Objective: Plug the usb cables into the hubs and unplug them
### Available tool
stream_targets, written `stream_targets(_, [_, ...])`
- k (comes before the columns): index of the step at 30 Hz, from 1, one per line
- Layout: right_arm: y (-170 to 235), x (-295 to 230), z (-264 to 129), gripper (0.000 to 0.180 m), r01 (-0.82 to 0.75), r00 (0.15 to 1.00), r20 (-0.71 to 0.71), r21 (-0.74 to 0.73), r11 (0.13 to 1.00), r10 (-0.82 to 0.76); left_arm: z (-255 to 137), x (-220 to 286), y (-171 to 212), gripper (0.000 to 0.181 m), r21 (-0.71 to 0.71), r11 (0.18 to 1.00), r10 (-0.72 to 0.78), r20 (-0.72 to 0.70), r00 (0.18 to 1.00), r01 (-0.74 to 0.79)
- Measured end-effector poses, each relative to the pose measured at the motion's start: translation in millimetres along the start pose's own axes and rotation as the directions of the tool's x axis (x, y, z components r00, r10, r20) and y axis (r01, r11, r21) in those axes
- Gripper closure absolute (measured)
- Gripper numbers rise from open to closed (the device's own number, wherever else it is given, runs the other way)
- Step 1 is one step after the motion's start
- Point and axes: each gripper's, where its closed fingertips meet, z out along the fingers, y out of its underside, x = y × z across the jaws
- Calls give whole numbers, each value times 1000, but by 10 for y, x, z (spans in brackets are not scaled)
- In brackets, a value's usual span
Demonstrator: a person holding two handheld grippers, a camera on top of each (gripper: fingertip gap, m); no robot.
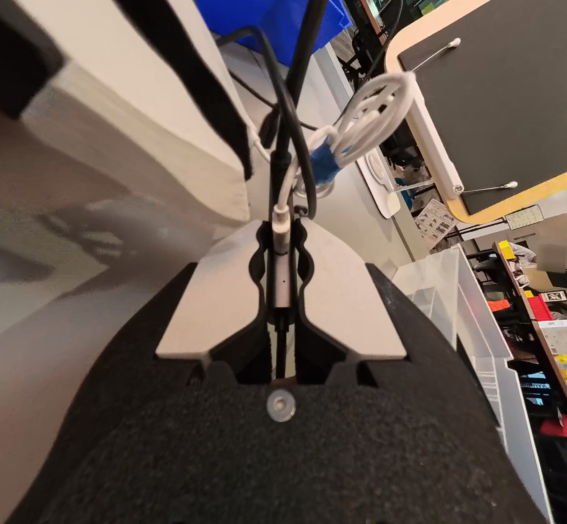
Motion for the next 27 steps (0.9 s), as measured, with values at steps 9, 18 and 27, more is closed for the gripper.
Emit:
stream_targets(9, [-48, -97, -21, 163, 73, 997, 0, -17, 997, -73, 75, -8, -16, 175, 22, 1000, -23, 49, 999, 22])
stream_targets(18, [-66, -81, -66, 162, 147, 989, -14, -8, 989, -147, 48, 7, -32, 176, 19, 1000, 4, 54, 999, -5])
stream_targets(27, [-87, -62, -63, 162, 109, 994, -5, -1, 994, -109, 8, 7, -41, 176, 33, 999, -29, 45, 999, 27])
